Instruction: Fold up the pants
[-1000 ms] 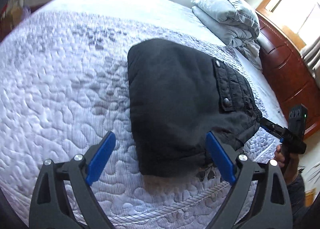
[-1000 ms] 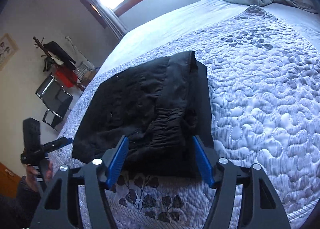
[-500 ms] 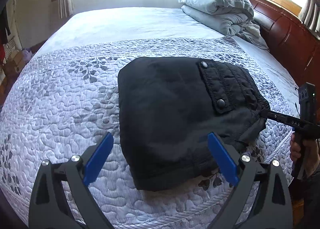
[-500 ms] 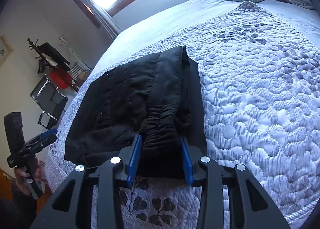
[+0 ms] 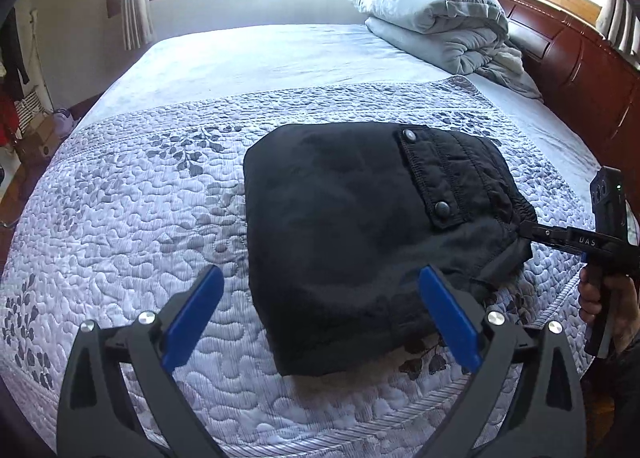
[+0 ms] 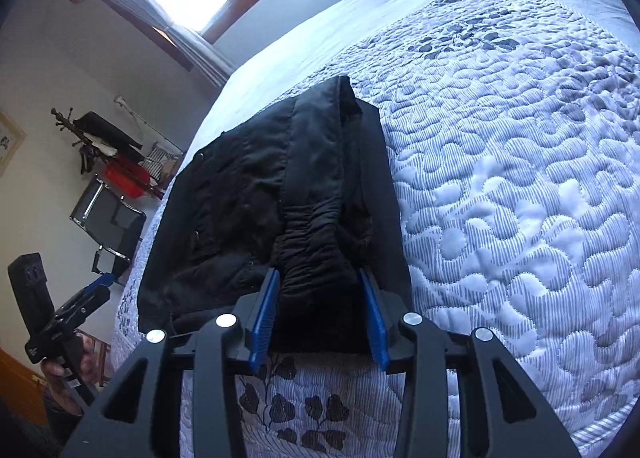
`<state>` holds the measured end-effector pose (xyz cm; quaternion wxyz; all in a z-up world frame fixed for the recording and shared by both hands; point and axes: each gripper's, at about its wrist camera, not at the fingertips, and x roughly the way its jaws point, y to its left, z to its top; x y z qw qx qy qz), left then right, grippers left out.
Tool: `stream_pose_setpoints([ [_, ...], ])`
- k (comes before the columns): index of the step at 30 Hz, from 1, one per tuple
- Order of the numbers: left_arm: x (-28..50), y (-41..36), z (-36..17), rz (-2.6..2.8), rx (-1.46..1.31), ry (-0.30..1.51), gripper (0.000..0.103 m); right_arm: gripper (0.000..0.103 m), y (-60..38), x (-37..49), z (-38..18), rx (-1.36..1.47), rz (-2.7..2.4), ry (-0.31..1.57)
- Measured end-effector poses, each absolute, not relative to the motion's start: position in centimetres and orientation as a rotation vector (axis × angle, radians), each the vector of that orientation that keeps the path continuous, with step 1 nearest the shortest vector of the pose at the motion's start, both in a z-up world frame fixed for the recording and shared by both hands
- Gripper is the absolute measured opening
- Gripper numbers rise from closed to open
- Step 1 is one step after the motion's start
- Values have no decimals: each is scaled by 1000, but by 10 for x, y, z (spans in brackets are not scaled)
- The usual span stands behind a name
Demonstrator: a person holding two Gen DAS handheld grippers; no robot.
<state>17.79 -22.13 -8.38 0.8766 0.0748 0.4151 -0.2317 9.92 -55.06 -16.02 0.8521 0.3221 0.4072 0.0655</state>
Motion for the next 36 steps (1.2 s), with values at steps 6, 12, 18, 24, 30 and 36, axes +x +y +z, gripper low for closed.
stream_pose_setpoints([
  [6,177,-221,-90,-454,223,923,100,58,-543,87,-139,604,26,850],
  [12,173,-216,-102,-363,272,983,100,94,-495,68,-96,246,-200,847],
  [18,161,-207,-97,-332,245,981,100,99,-460,59,-73,139,-235,828],
  [24,153,-196,-87,-299,182,959,100,99,-446,52,-65,180,-248,824],
  [30,143,-188,-76,-277,149,946,100,99,-434,43,-51,194,-230,814],
  [36,128,-187,-61,-288,139,921,100,99,-423,30,-34,194,-204,794],
])
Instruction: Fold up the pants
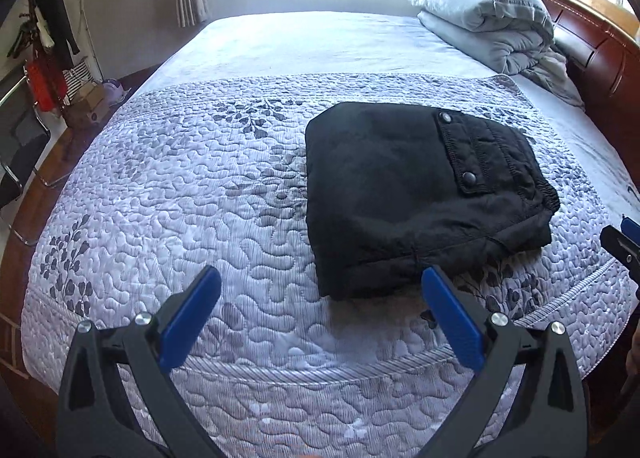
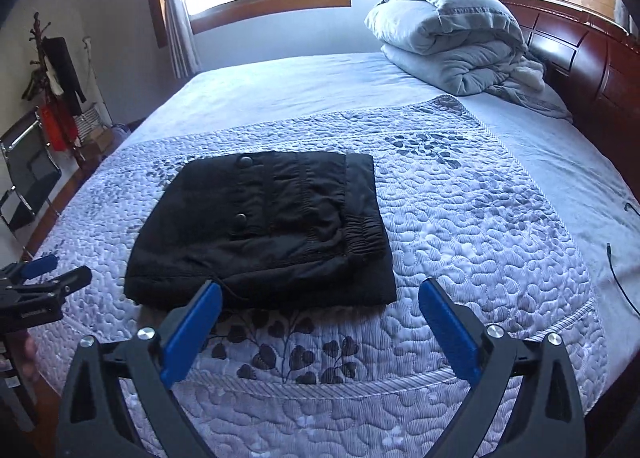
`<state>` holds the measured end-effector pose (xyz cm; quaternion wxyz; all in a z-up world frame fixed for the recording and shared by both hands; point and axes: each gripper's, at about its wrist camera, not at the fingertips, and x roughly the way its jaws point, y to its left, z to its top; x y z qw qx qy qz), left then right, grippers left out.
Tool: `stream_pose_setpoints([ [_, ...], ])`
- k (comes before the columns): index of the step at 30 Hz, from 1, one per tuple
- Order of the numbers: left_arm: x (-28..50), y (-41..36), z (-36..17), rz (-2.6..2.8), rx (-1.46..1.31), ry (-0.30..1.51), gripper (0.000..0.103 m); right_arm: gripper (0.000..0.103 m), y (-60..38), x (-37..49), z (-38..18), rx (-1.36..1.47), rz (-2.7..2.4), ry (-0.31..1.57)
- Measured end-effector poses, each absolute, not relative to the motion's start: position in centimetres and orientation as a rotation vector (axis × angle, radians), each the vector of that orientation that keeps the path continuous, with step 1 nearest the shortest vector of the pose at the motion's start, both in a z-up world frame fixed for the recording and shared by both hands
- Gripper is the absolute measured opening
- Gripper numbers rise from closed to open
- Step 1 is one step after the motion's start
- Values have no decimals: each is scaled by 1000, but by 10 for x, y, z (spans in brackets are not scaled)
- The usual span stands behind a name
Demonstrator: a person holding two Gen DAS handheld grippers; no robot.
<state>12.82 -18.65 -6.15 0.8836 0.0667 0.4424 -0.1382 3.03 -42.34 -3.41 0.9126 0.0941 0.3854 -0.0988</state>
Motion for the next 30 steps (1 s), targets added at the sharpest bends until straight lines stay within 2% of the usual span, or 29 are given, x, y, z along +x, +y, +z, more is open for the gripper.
stream_pose_setpoints([
  [12,113,-190,-59,-277,123,933,100,99,-409,26,-36,162,-213,863],
  [30,119,-194,-62,-284,102,952,100,99,-408,30,-35,149,-219,851],
])
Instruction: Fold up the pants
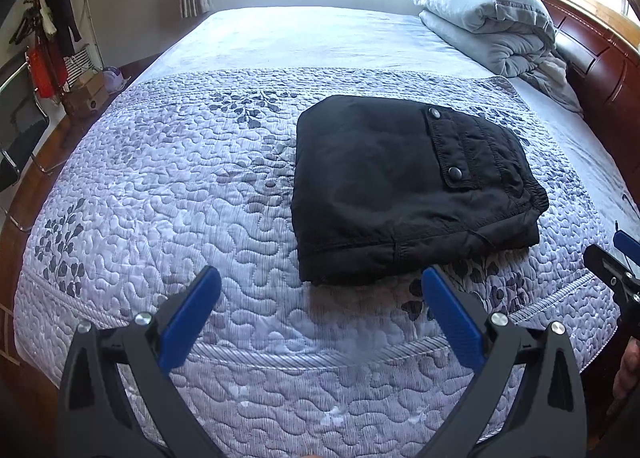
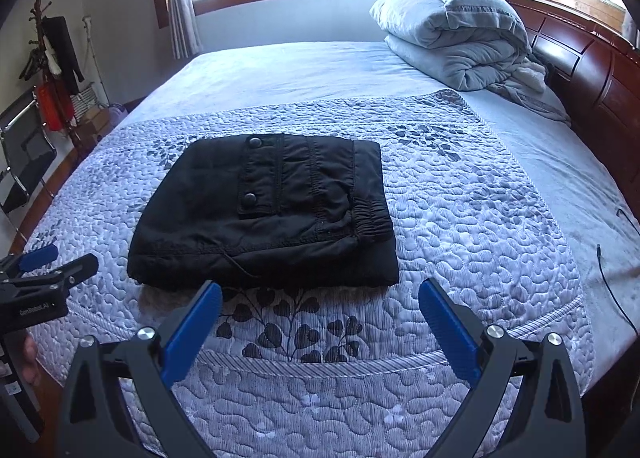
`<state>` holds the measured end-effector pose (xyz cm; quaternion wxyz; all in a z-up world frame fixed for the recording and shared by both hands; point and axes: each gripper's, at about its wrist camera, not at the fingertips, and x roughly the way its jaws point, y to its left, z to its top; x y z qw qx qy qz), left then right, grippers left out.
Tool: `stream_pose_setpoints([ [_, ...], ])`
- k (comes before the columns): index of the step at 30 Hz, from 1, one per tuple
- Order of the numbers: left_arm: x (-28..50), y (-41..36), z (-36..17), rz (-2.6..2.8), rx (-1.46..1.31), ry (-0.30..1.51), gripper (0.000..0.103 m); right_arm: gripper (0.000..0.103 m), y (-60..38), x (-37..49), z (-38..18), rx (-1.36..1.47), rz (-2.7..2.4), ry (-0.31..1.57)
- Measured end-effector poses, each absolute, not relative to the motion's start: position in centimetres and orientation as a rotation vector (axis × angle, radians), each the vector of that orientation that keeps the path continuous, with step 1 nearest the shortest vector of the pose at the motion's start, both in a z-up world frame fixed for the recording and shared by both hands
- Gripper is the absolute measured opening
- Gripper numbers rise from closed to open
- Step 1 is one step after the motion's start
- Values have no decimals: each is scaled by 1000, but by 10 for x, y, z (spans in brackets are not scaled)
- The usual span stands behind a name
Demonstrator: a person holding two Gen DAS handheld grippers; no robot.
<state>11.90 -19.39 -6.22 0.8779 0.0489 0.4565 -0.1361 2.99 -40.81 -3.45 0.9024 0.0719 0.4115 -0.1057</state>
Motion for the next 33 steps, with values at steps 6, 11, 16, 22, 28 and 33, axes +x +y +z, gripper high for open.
stream_pose_setpoints([
  [6,121,-194,-64,-279,109,953,100,99,-407,32,-37,147,-209,853],
  [11,122,-193,-66,-279,103,958,100,99,-404,33,-40,140,-203,859],
  [16,122,-192,-67,-285,99,958,100,99,-402,34,-42,132,-202,864],
  [22,122,-191,-66,-288,94,954,100,99,-398,35,-45,121,-199,871],
  [28,123,-191,-67,-284,93,954,100,99,-398,36,-46,119,-199,873],
  [33,123,-192,-67,-285,96,956,100,99,-398,36,-47,121,-200,874],
])
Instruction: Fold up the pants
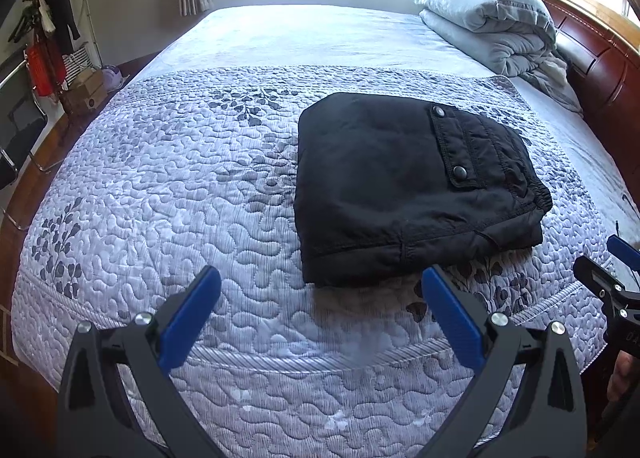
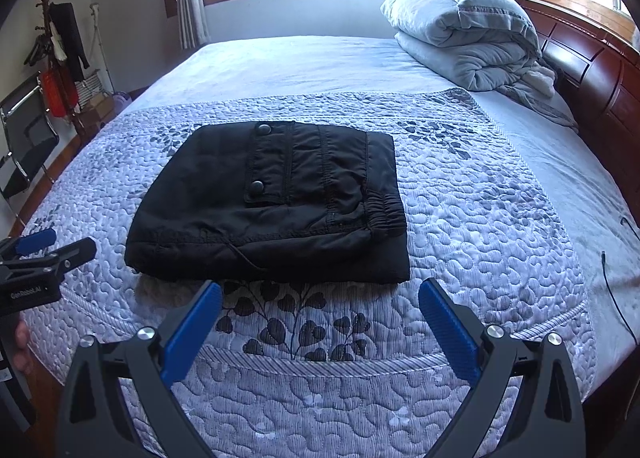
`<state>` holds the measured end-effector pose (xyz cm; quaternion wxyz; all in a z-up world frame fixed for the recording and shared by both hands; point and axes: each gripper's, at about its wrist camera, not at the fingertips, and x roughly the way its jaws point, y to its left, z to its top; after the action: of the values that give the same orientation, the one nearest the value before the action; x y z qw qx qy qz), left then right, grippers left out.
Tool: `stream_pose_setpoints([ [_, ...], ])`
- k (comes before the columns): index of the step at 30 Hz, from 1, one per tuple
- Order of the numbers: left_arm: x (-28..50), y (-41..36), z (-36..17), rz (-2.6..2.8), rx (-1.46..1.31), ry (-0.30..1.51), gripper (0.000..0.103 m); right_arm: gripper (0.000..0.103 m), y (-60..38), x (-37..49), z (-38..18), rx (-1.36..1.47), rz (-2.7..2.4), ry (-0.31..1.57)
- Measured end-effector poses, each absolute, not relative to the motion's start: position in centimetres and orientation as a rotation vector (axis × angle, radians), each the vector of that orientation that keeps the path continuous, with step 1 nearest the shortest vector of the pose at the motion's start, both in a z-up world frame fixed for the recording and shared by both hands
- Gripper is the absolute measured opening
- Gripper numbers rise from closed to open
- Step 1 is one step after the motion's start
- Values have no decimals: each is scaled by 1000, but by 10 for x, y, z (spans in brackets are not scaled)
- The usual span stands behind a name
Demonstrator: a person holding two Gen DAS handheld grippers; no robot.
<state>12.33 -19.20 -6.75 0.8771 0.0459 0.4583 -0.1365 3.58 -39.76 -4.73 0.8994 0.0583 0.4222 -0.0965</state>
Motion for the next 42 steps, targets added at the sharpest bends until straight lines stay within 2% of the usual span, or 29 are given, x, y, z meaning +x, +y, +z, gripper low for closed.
stream_pose_setpoints([
  [42,129,-201,-67,-311,108,949,100,99,-402,41,-52,128,-205,881],
])
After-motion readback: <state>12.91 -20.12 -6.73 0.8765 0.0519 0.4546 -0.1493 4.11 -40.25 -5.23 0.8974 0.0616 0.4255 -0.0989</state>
